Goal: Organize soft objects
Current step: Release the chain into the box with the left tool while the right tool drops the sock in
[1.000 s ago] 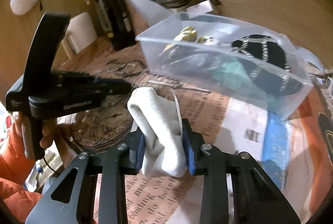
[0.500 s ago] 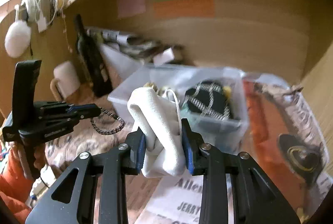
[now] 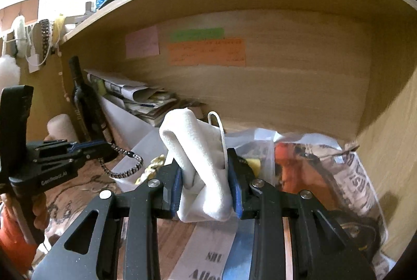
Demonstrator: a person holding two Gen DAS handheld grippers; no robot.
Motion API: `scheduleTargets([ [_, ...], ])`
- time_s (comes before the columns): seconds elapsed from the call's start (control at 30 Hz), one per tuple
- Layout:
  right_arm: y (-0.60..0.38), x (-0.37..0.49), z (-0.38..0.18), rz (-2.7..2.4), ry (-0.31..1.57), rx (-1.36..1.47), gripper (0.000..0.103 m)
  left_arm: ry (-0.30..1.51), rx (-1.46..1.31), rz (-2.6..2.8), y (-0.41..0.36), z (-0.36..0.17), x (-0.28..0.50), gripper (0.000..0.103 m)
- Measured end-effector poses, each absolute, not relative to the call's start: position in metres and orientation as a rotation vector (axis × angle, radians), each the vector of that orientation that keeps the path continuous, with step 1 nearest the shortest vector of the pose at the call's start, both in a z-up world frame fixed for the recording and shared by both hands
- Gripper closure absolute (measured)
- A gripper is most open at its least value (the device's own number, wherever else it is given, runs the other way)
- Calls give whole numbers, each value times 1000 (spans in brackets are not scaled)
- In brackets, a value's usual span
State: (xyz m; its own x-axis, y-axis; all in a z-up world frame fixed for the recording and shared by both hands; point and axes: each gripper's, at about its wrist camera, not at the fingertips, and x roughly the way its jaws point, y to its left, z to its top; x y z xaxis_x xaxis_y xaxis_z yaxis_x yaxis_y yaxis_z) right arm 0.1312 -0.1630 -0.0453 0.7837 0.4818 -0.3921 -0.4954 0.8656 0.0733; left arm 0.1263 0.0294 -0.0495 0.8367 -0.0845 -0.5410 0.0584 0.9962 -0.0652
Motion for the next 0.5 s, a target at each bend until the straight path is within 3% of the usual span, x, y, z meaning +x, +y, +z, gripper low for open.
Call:
scheduleTargets([
  [0.5,-134,191,-98,548,586,-65,75,693,-14,-91,13,-86,173,96],
])
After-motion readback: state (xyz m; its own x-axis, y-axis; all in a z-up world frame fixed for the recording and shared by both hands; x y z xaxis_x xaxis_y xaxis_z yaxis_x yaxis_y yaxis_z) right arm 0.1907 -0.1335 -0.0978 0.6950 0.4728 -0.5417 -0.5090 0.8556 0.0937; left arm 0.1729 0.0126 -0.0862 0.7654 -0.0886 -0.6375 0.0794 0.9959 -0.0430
